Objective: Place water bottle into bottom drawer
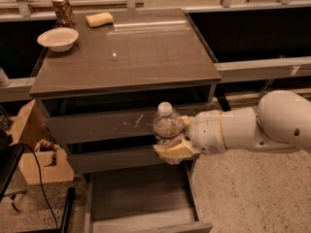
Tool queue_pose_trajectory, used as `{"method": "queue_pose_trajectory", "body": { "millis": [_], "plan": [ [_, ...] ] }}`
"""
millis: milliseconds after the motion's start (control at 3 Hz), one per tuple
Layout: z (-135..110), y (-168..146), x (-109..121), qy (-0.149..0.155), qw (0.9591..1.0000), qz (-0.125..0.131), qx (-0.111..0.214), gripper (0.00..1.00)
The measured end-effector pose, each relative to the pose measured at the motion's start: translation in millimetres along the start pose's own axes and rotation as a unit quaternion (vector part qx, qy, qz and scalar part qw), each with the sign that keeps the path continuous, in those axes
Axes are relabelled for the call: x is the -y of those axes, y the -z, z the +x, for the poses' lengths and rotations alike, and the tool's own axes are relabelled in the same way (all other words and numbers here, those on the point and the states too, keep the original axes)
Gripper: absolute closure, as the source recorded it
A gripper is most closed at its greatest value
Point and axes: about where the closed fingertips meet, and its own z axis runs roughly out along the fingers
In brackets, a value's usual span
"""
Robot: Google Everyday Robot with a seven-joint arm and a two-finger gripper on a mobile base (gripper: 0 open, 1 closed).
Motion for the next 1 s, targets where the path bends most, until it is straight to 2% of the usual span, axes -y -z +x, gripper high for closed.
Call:
{"method": "queue_pose_trajectory", "body": {
  "millis": [333, 667, 1000],
  "plan": [
    [19.0, -9.6, 9.2, 0.010, 0.9999, 0.004, 0.004, 1.00],
    [49.1, -23.8, 22.2, 0.017, 0.9997, 0.005, 0.019, 1.00],
    [90.3, -46.6, 33.8, 0.015, 0.9981, -0.008, 0.060, 1.00]
  ]
}}
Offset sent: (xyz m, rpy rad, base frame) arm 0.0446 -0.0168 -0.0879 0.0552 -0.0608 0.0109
